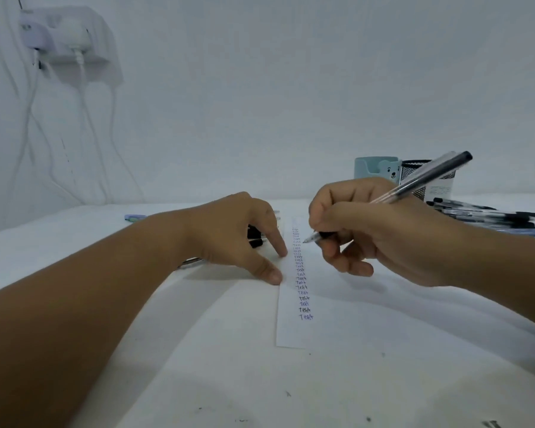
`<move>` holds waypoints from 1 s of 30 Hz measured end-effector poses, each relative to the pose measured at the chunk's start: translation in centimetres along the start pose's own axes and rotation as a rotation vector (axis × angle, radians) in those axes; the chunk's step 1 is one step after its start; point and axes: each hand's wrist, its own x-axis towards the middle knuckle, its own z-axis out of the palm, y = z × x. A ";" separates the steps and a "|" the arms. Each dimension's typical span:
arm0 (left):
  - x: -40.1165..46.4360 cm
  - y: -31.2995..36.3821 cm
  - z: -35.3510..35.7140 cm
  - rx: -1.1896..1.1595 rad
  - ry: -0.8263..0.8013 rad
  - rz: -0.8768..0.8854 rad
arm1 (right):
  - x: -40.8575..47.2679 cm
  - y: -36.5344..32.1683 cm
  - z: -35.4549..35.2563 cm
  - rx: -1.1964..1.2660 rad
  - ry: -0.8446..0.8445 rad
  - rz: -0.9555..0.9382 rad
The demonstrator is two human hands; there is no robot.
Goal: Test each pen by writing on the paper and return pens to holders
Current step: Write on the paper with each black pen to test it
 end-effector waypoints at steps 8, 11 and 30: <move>0.3 0.3 0.5 0.027 -0.064 0.015 | -0.5 0.0 0.5 -0.125 -0.100 0.159; 0.1 0.6 0.4 0.016 -0.080 -0.028 | -0.8 0.9 1.4 -0.072 -0.083 0.181; 0.6 0.7 1.0 0.047 -0.091 -0.023 | -1.7 1.3 2.6 -0.261 -0.088 0.054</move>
